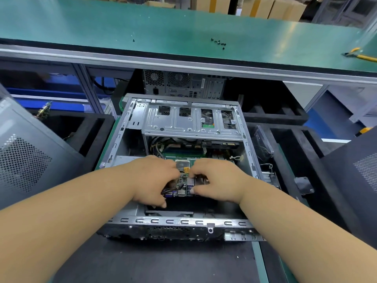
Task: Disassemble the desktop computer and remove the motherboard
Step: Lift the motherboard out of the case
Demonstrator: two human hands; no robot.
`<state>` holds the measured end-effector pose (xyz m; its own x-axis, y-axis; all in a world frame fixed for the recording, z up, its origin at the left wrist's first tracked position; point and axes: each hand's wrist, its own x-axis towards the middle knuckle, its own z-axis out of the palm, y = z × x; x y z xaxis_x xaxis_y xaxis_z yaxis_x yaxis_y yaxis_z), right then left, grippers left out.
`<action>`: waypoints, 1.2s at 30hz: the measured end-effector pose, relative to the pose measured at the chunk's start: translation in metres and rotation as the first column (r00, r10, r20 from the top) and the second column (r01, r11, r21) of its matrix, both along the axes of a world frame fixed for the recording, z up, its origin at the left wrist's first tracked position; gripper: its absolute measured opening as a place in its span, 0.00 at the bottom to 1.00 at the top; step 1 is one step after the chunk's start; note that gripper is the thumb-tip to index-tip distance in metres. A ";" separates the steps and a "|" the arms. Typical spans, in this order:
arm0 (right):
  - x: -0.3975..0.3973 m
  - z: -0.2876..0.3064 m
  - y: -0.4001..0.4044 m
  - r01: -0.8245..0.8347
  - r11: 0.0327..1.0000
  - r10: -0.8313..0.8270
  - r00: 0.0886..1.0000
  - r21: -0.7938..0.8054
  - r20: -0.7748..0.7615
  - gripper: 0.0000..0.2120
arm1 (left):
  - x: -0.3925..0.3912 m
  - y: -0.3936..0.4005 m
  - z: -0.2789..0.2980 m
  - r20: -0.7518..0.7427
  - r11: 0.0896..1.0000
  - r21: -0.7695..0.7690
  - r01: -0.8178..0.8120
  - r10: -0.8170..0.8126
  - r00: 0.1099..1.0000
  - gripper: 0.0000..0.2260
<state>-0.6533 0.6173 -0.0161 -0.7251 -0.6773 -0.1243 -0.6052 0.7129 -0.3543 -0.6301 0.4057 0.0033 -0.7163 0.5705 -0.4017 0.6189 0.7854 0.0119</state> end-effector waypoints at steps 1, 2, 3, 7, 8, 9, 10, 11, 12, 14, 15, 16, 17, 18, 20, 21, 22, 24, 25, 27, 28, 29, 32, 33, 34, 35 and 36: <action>0.000 0.001 0.000 0.015 1.000 -0.015 1.000 -0.009 0.002 0.12 | 0.000 -0.001 0.000 -0.019 1.000 -0.006 0.008 -0.008 1.000 0.22; 0.001 0.001 0.001 0.031 0.999 -0.031 0.999 -0.019 0.005 0.13 | 0.000 -0.003 0.000 -0.040 1.000 -0.006 0.015 -0.015 0.999 0.22; 0.001 0.002 0.001 0.046 0.999 -0.046 0.999 -0.028 0.009 0.13 | 0.000 -0.004 0.000 -0.061 1.000 0.003 0.019 -0.019 0.998 0.21; 0.005 0.006 0.002 0.101 0.993 -0.102 0.995 -0.068 -0.009 0.13 | 0.005 -0.011 0.001 -0.117 0.992 0.128 -0.022 0.037 0.992 0.15; 0.007 0.007 0.002 0.116 0.990 -0.118 0.993 -0.085 -0.018 0.12 | 0.008 -0.012 0.000 -0.128 0.983 0.179 -0.047 0.070 0.989 0.13; 0.009 0.009 0.002 0.130 0.986 -0.134 0.991 -0.108 -0.027 0.12 | 0.009 -0.013 0.000 -0.139 0.971 0.228 -0.073 0.107 0.985 0.11; 0.011 0.010 0.002 0.146 0.981 -0.152 0.988 -0.131 -0.033 0.11 | 0.011 -0.014 -0.002 -0.140 0.956 0.273 -0.105 0.148 0.979 0.11; 0.012 0.011 0.001 0.163 0.975 -0.171 0.985 -0.150 -0.038 0.11 | 0.012 -0.015 -0.002 -0.132 0.940 0.313 -0.139 0.188 0.973 0.12; 0.014 0.012 0.000 0.181 0.970 -0.190 0.981 -0.165 -0.041 0.12 | 0.014 -0.015 -0.002 -0.120 0.923 0.348 -0.167 0.220 0.968 0.13; 0.017 0.013 -0.002 0.214 0.959 -0.226 0.973 -0.186 -0.042 0.13 | 0.016 -0.015 0.000 -0.133 0.903 0.387 -0.189 0.258 0.957 0.15; 0.018 0.013 -0.002 0.221 0.956 -0.233 0.971 -0.191 -0.043 0.13 | 0.017 -0.014 0.000 -0.161 0.899 0.394 -0.189 0.270 0.949 0.15; 0.018 0.013 -0.002 0.220 0.956 -0.232 0.972 -0.193 -0.042 0.13 | 0.019 -0.013 0.001 -0.192 0.894 0.408 -0.185 0.282 0.940 0.15; 0.019 0.013 -0.001 0.213 0.958 -0.223 0.974 -0.193 -0.034 0.15 | 0.020 -0.012 0.001 -0.219 0.883 0.434 -0.180 0.297 0.930 0.14; 0.020 0.014 0.000 0.200 0.962 -0.207 0.978 -0.184 -0.024 0.17 | 0.021 -0.012 0.000 -0.235 0.866 0.466 -0.179 0.316 0.919 0.13; 0.021 0.014 0.001 0.158 0.979 -0.166 0.985 -0.130 -0.053 0.24 | 0.023 -0.011 0.000 -0.243 0.835 0.520 -0.183 0.350 0.905 0.10; 0.021 0.013 0.000 0.145 0.984 -0.154 0.984 -0.102 -0.090 0.25 | 0.023 -0.012 0.000 -0.237 0.823 0.536 -0.186 0.358 0.903 0.10; 0.021 0.013 -0.001 0.148 0.984 -0.159 0.979 -0.094 -0.127 0.25 | 0.024 -0.013 0.000 -0.223 0.813 0.550 -0.189 0.362 0.905 0.10; 0.022 0.013 -0.004 0.179 0.976 -0.200 0.962 -0.127 -0.187 0.24 | 0.025 -0.015 -0.001 -0.191 0.777 0.599 -0.192 0.372 0.908 0.11; 0.023 0.013 -0.006 0.195 0.970 -0.222 0.952 -0.145 -0.211 0.24 | 0.026 -0.016 -0.001 -0.180 0.746 0.638 -0.194 0.388 0.904 0.13; 0.027 0.012 -0.008 0.225 0.961 -0.259 0.935 -0.159 -0.244 0.24 | 0.029 -0.017 -0.002 -0.159 0.667 0.718 -0.198 0.435 0.886 0.14; 0.029 0.011 -0.009 0.236 0.959 -0.271 0.927 -0.156 -0.258 0.24 | 0.031 -0.018 -0.001 -0.148 0.636 0.745 -0.201 0.451 0.880 0.14; 0.032 0.010 -0.011 0.247 0.957 -0.280 0.922 -0.149 -0.269 0.24 | 0.032 -0.018 0.000 -0.137 0.620 0.759 -0.201 0.454 0.880 0.13; 0.036 0.007 -0.014 0.282 0.945 -0.318 0.910 -0.164 -0.265 0.24 | 0.033 -0.020 0.003 -0.137 0.669 0.717 -0.195 0.409 0.902 0.11; 0.037 0.007 -0.015 0.293 0.939 -0.332 0.907 -0.180 -0.258 0.24 | 0.032 -0.022 0.003 -0.146 0.701 0.686 -0.195 0.395 0.907 0.12; 0.038 0.007 -0.015 0.301 0.934 -0.343 0.906 -0.192 -0.249 0.24 | 0.031 -0.024 0.002 -0.163 0.738 0.646 -0.195 0.384 0.909 0.13; 0.038 0.007 -0.015 0.304 0.931 -0.348 0.906 -0.200 -0.242 0.23 | 0.028 -0.027 0.002 -0.192 0.777 0.599 -0.193 0.374 0.908 0.13; 0.039 0.007 -0.015 0.307 0.929 -0.351 0.906 -0.205 -0.235 0.23 | 0.026 -0.029 0.002 -0.222 0.811 0.552 -0.191 0.364 0.905 0.14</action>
